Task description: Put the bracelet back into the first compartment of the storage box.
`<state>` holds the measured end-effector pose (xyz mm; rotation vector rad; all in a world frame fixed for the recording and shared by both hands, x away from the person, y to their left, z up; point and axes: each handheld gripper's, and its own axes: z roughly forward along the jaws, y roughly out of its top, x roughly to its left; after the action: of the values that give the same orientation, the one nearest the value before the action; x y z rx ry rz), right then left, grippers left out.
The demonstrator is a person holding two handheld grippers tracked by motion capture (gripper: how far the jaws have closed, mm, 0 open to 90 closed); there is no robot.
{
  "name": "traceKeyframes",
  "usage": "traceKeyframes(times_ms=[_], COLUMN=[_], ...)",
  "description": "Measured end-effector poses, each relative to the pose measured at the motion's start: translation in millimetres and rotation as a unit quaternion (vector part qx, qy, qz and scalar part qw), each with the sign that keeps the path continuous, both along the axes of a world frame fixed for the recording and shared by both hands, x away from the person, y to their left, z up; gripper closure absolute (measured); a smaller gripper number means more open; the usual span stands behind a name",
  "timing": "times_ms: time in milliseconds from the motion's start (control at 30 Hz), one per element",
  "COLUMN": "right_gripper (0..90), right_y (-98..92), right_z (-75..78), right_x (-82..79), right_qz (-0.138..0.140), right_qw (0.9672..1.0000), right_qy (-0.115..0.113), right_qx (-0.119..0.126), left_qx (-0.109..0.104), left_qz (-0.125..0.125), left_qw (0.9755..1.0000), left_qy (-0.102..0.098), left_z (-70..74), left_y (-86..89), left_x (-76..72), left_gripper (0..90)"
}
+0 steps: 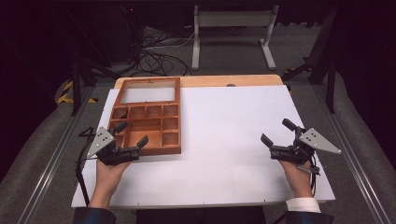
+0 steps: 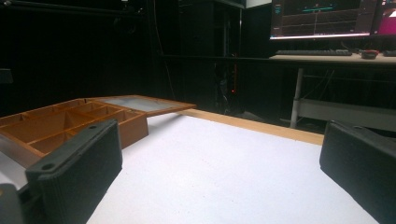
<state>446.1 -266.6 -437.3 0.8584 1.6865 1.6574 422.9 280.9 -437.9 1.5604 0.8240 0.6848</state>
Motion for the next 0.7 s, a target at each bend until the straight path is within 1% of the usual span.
traceKeyframes(times_ms=[167,367,533,633,700], right_gripper=[0.0,0.0,0.0,0.0,0.0], right_y=[-0.3,0.8,1.6,1.5,1.2], right_z=[0.1,0.3,-0.1,0.0,0.0], right_x=[0.3,0.9,1.6,1.9,1.8], right_qz=[-0.001,0.001,0.003,0.002,0.002], right_qw=[1.0,1.0,1.0,1.0,1.0], right_qy=[0.0,-0.001,0.002,0.001,0.001], right_qx=[-0.001,-0.003,-0.002,-0.003,-0.003], left_qx=[-0.004,0.004,0.001,0.007,0.007], left_qz=[-0.001,-0.002,-0.003,-0.005,-0.008], left_qw=[1.0,0.9999,0.9999,0.9999,0.9999], left_qy=[-0.004,-0.009,-0.013,-0.013,-0.012], left_z=[-1.1,-3.8,-6.5,-8.0,-8.9], left_y=[2.7,5.4,8.7,10.2,10.8], left_x=[-4.4,-8.4,-11.8,-13.0,-14.1], left_gripper=[4.1,4.1,4.1,4.1,4.1])
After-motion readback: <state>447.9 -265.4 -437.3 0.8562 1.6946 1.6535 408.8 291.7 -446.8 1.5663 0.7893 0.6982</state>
